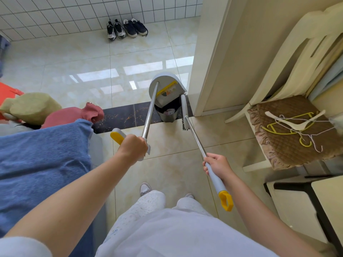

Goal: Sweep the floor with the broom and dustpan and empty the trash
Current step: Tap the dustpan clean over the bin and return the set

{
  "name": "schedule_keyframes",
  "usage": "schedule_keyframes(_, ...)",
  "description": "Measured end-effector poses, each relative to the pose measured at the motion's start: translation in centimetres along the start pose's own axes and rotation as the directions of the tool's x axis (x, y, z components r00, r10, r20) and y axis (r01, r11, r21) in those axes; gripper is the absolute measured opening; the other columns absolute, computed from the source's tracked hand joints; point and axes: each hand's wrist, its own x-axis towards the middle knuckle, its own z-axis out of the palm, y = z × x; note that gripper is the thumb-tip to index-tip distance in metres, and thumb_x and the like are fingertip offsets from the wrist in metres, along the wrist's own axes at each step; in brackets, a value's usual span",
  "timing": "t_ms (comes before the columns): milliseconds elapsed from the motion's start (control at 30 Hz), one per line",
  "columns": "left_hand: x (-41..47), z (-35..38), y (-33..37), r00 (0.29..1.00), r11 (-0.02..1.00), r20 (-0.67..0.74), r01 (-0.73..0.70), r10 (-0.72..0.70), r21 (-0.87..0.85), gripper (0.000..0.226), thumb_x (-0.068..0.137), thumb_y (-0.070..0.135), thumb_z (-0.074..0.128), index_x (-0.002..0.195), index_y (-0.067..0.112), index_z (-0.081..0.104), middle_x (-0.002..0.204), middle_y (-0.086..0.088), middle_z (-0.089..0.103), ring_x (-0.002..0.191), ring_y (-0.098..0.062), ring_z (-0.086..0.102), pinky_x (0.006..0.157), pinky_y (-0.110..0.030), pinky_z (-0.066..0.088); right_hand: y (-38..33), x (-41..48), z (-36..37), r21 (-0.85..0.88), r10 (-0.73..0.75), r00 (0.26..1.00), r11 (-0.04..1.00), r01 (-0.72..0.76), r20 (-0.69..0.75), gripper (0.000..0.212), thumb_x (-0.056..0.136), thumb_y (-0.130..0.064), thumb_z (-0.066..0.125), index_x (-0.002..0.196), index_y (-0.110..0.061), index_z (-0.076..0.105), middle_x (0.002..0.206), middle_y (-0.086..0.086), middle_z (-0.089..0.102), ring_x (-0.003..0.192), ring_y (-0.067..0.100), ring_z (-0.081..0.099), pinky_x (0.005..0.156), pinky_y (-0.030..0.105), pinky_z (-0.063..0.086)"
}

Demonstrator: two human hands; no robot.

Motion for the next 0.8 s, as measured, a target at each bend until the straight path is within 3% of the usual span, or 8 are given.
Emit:
schedule_keyframes(133, -0.5, 0.3, 1.0, 0.999, 1.000, -0.047, -0.010, 0.011, 0.009, 0.041, 0.101, 0.015, 0.040, 0.136, -0.007, 0.037, 0.111, -0.009, 0.062, 0.089, -0.017, 0.066, 0.045, -0.024, 0.021, 0.1, 0.0, -0.2, -0.031, -0.008, 1.000, 0.999, 0.008, -0.008, 0.032, 0.092, 0.003, 0.047, 0.119, 0.020, 0.047, 0.067, 0.010, 0.049, 0.046, 0.015, 0.042, 0.037, 0.019, 0.040)
schedule_keyframes(267, -0.9, 0.7, 2.9, 0.995, 0.995, 0.011, -0.101, 0.101, 0.016, 0.047, 0.101, 0.015, 0.041, 0.139, -0.011, 0.028, 0.123, -0.017, 0.057, 0.095, -0.018, 0.065, 0.045, -0.025, 0.018, 0.3, -0.1, -0.6, -0.017, 0.003, 1.000, 1.000, -0.003, -0.016, 0.029, 0.093, 0.002, 0.047, 0.119, 0.016, 0.051, 0.068, 0.011, 0.048, 0.048, 0.016, 0.042, 0.037, 0.018, 0.040)
schedule_keyframes(367, -0.8, 0.9, 3.7, 0.996, 0.997, 0.025, -0.081, 0.081, -0.015, 0.047, 0.100, 0.013, 0.041, 0.139, -0.011, 0.030, 0.101, -0.018, 0.060, 0.095, -0.019, 0.065, 0.044, -0.026, 0.017, 0.4, -0.2, -0.8, -0.005, 0.007, 1.000, 1.000, -0.007, -0.024, 0.029, 0.093, 0.003, 0.048, 0.118, 0.016, 0.051, 0.068, 0.011, 0.047, 0.045, 0.015, 0.041, 0.036, 0.017, 0.039)
schedule_keyframes(433, -0.9, 1.0, 4.1, 0.997, 0.997, 0.039, -0.072, 0.074, -0.040, 0.049, 0.100, 0.014, 0.041, 0.140, -0.011, 0.028, 0.102, -0.018, 0.060, 0.095, -0.020, 0.065, 0.044, -0.026, 0.017, 0.5, -0.2, -0.7, -0.006, 0.006, 0.999, 1.000, -0.007, -0.033, 0.031, 0.092, 0.003, 0.048, 0.120, 0.015, 0.051, 0.068, 0.011, 0.047, 0.044, 0.014, 0.041, 0.036, 0.017, 0.039)
schedule_keyframes(533, -1.1, 1.0, 4.2, 0.997, 0.997, 0.037, -0.072, 0.073, -0.007, 0.046, 0.100, 0.013, 0.042, 0.138, -0.009, 0.032, 0.070, -0.018, 0.042, 0.086, -0.018, 0.063, 0.044, -0.026, 0.017, 0.3, -0.2, -0.7, -0.004, -0.001, 1.000, 1.000, 0.000, -0.027, 0.035, 0.092, 0.004, 0.047, 0.125, 0.018, 0.044, 0.069, 0.012, 0.046, 0.049, 0.017, 0.040, 0.037, 0.018, 0.039)
schedule_keyframes(633, -0.9, 1.0, 3.8, 0.998, 0.999, 0.040, -0.052, 0.053, -0.013, 0.047, 0.100, 0.014, 0.042, 0.139, -0.009, 0.031, 0.088, -0.014, 0.057, 0.093, -0.017, 0.064, 0.044, -0.026, 0.017, -0.1, -0.2, -0.6, -0.017, -0.001, 1.000, 1.000, 0.001, -0.027, 0.035, 0.092, 0.003, 0.047, 0.124, 0.018, 0.042, 0.069, 0.012, 0.047, 0.050, 0.016, 0.041, 0.037, 0.018, 0.040)
schedule_keyframes(800, -0.8, 0.1, 2.6, 0.998, 0.997, 0.064, 0.022, -0.017, -0.074, 0.040, 0.098, 0.013, 0.042, 0.135, -0.002, 0.039, 0.060, -0.007, 0.026, 0.080, -0.018, 0.064, 0.042, -0.025, 0.019, -0.3, -0.3, -0.4, -0.056, -0.007, 0.999, 0.998, 0.005, -0.032, 0.034, 0.092, 0.003, 0.047, 0.122, 0.019, 0.044, 0.067, 0.011, 0.047, 0.041, 0.012, 0.042, 0.037, 0.017, 0.040)
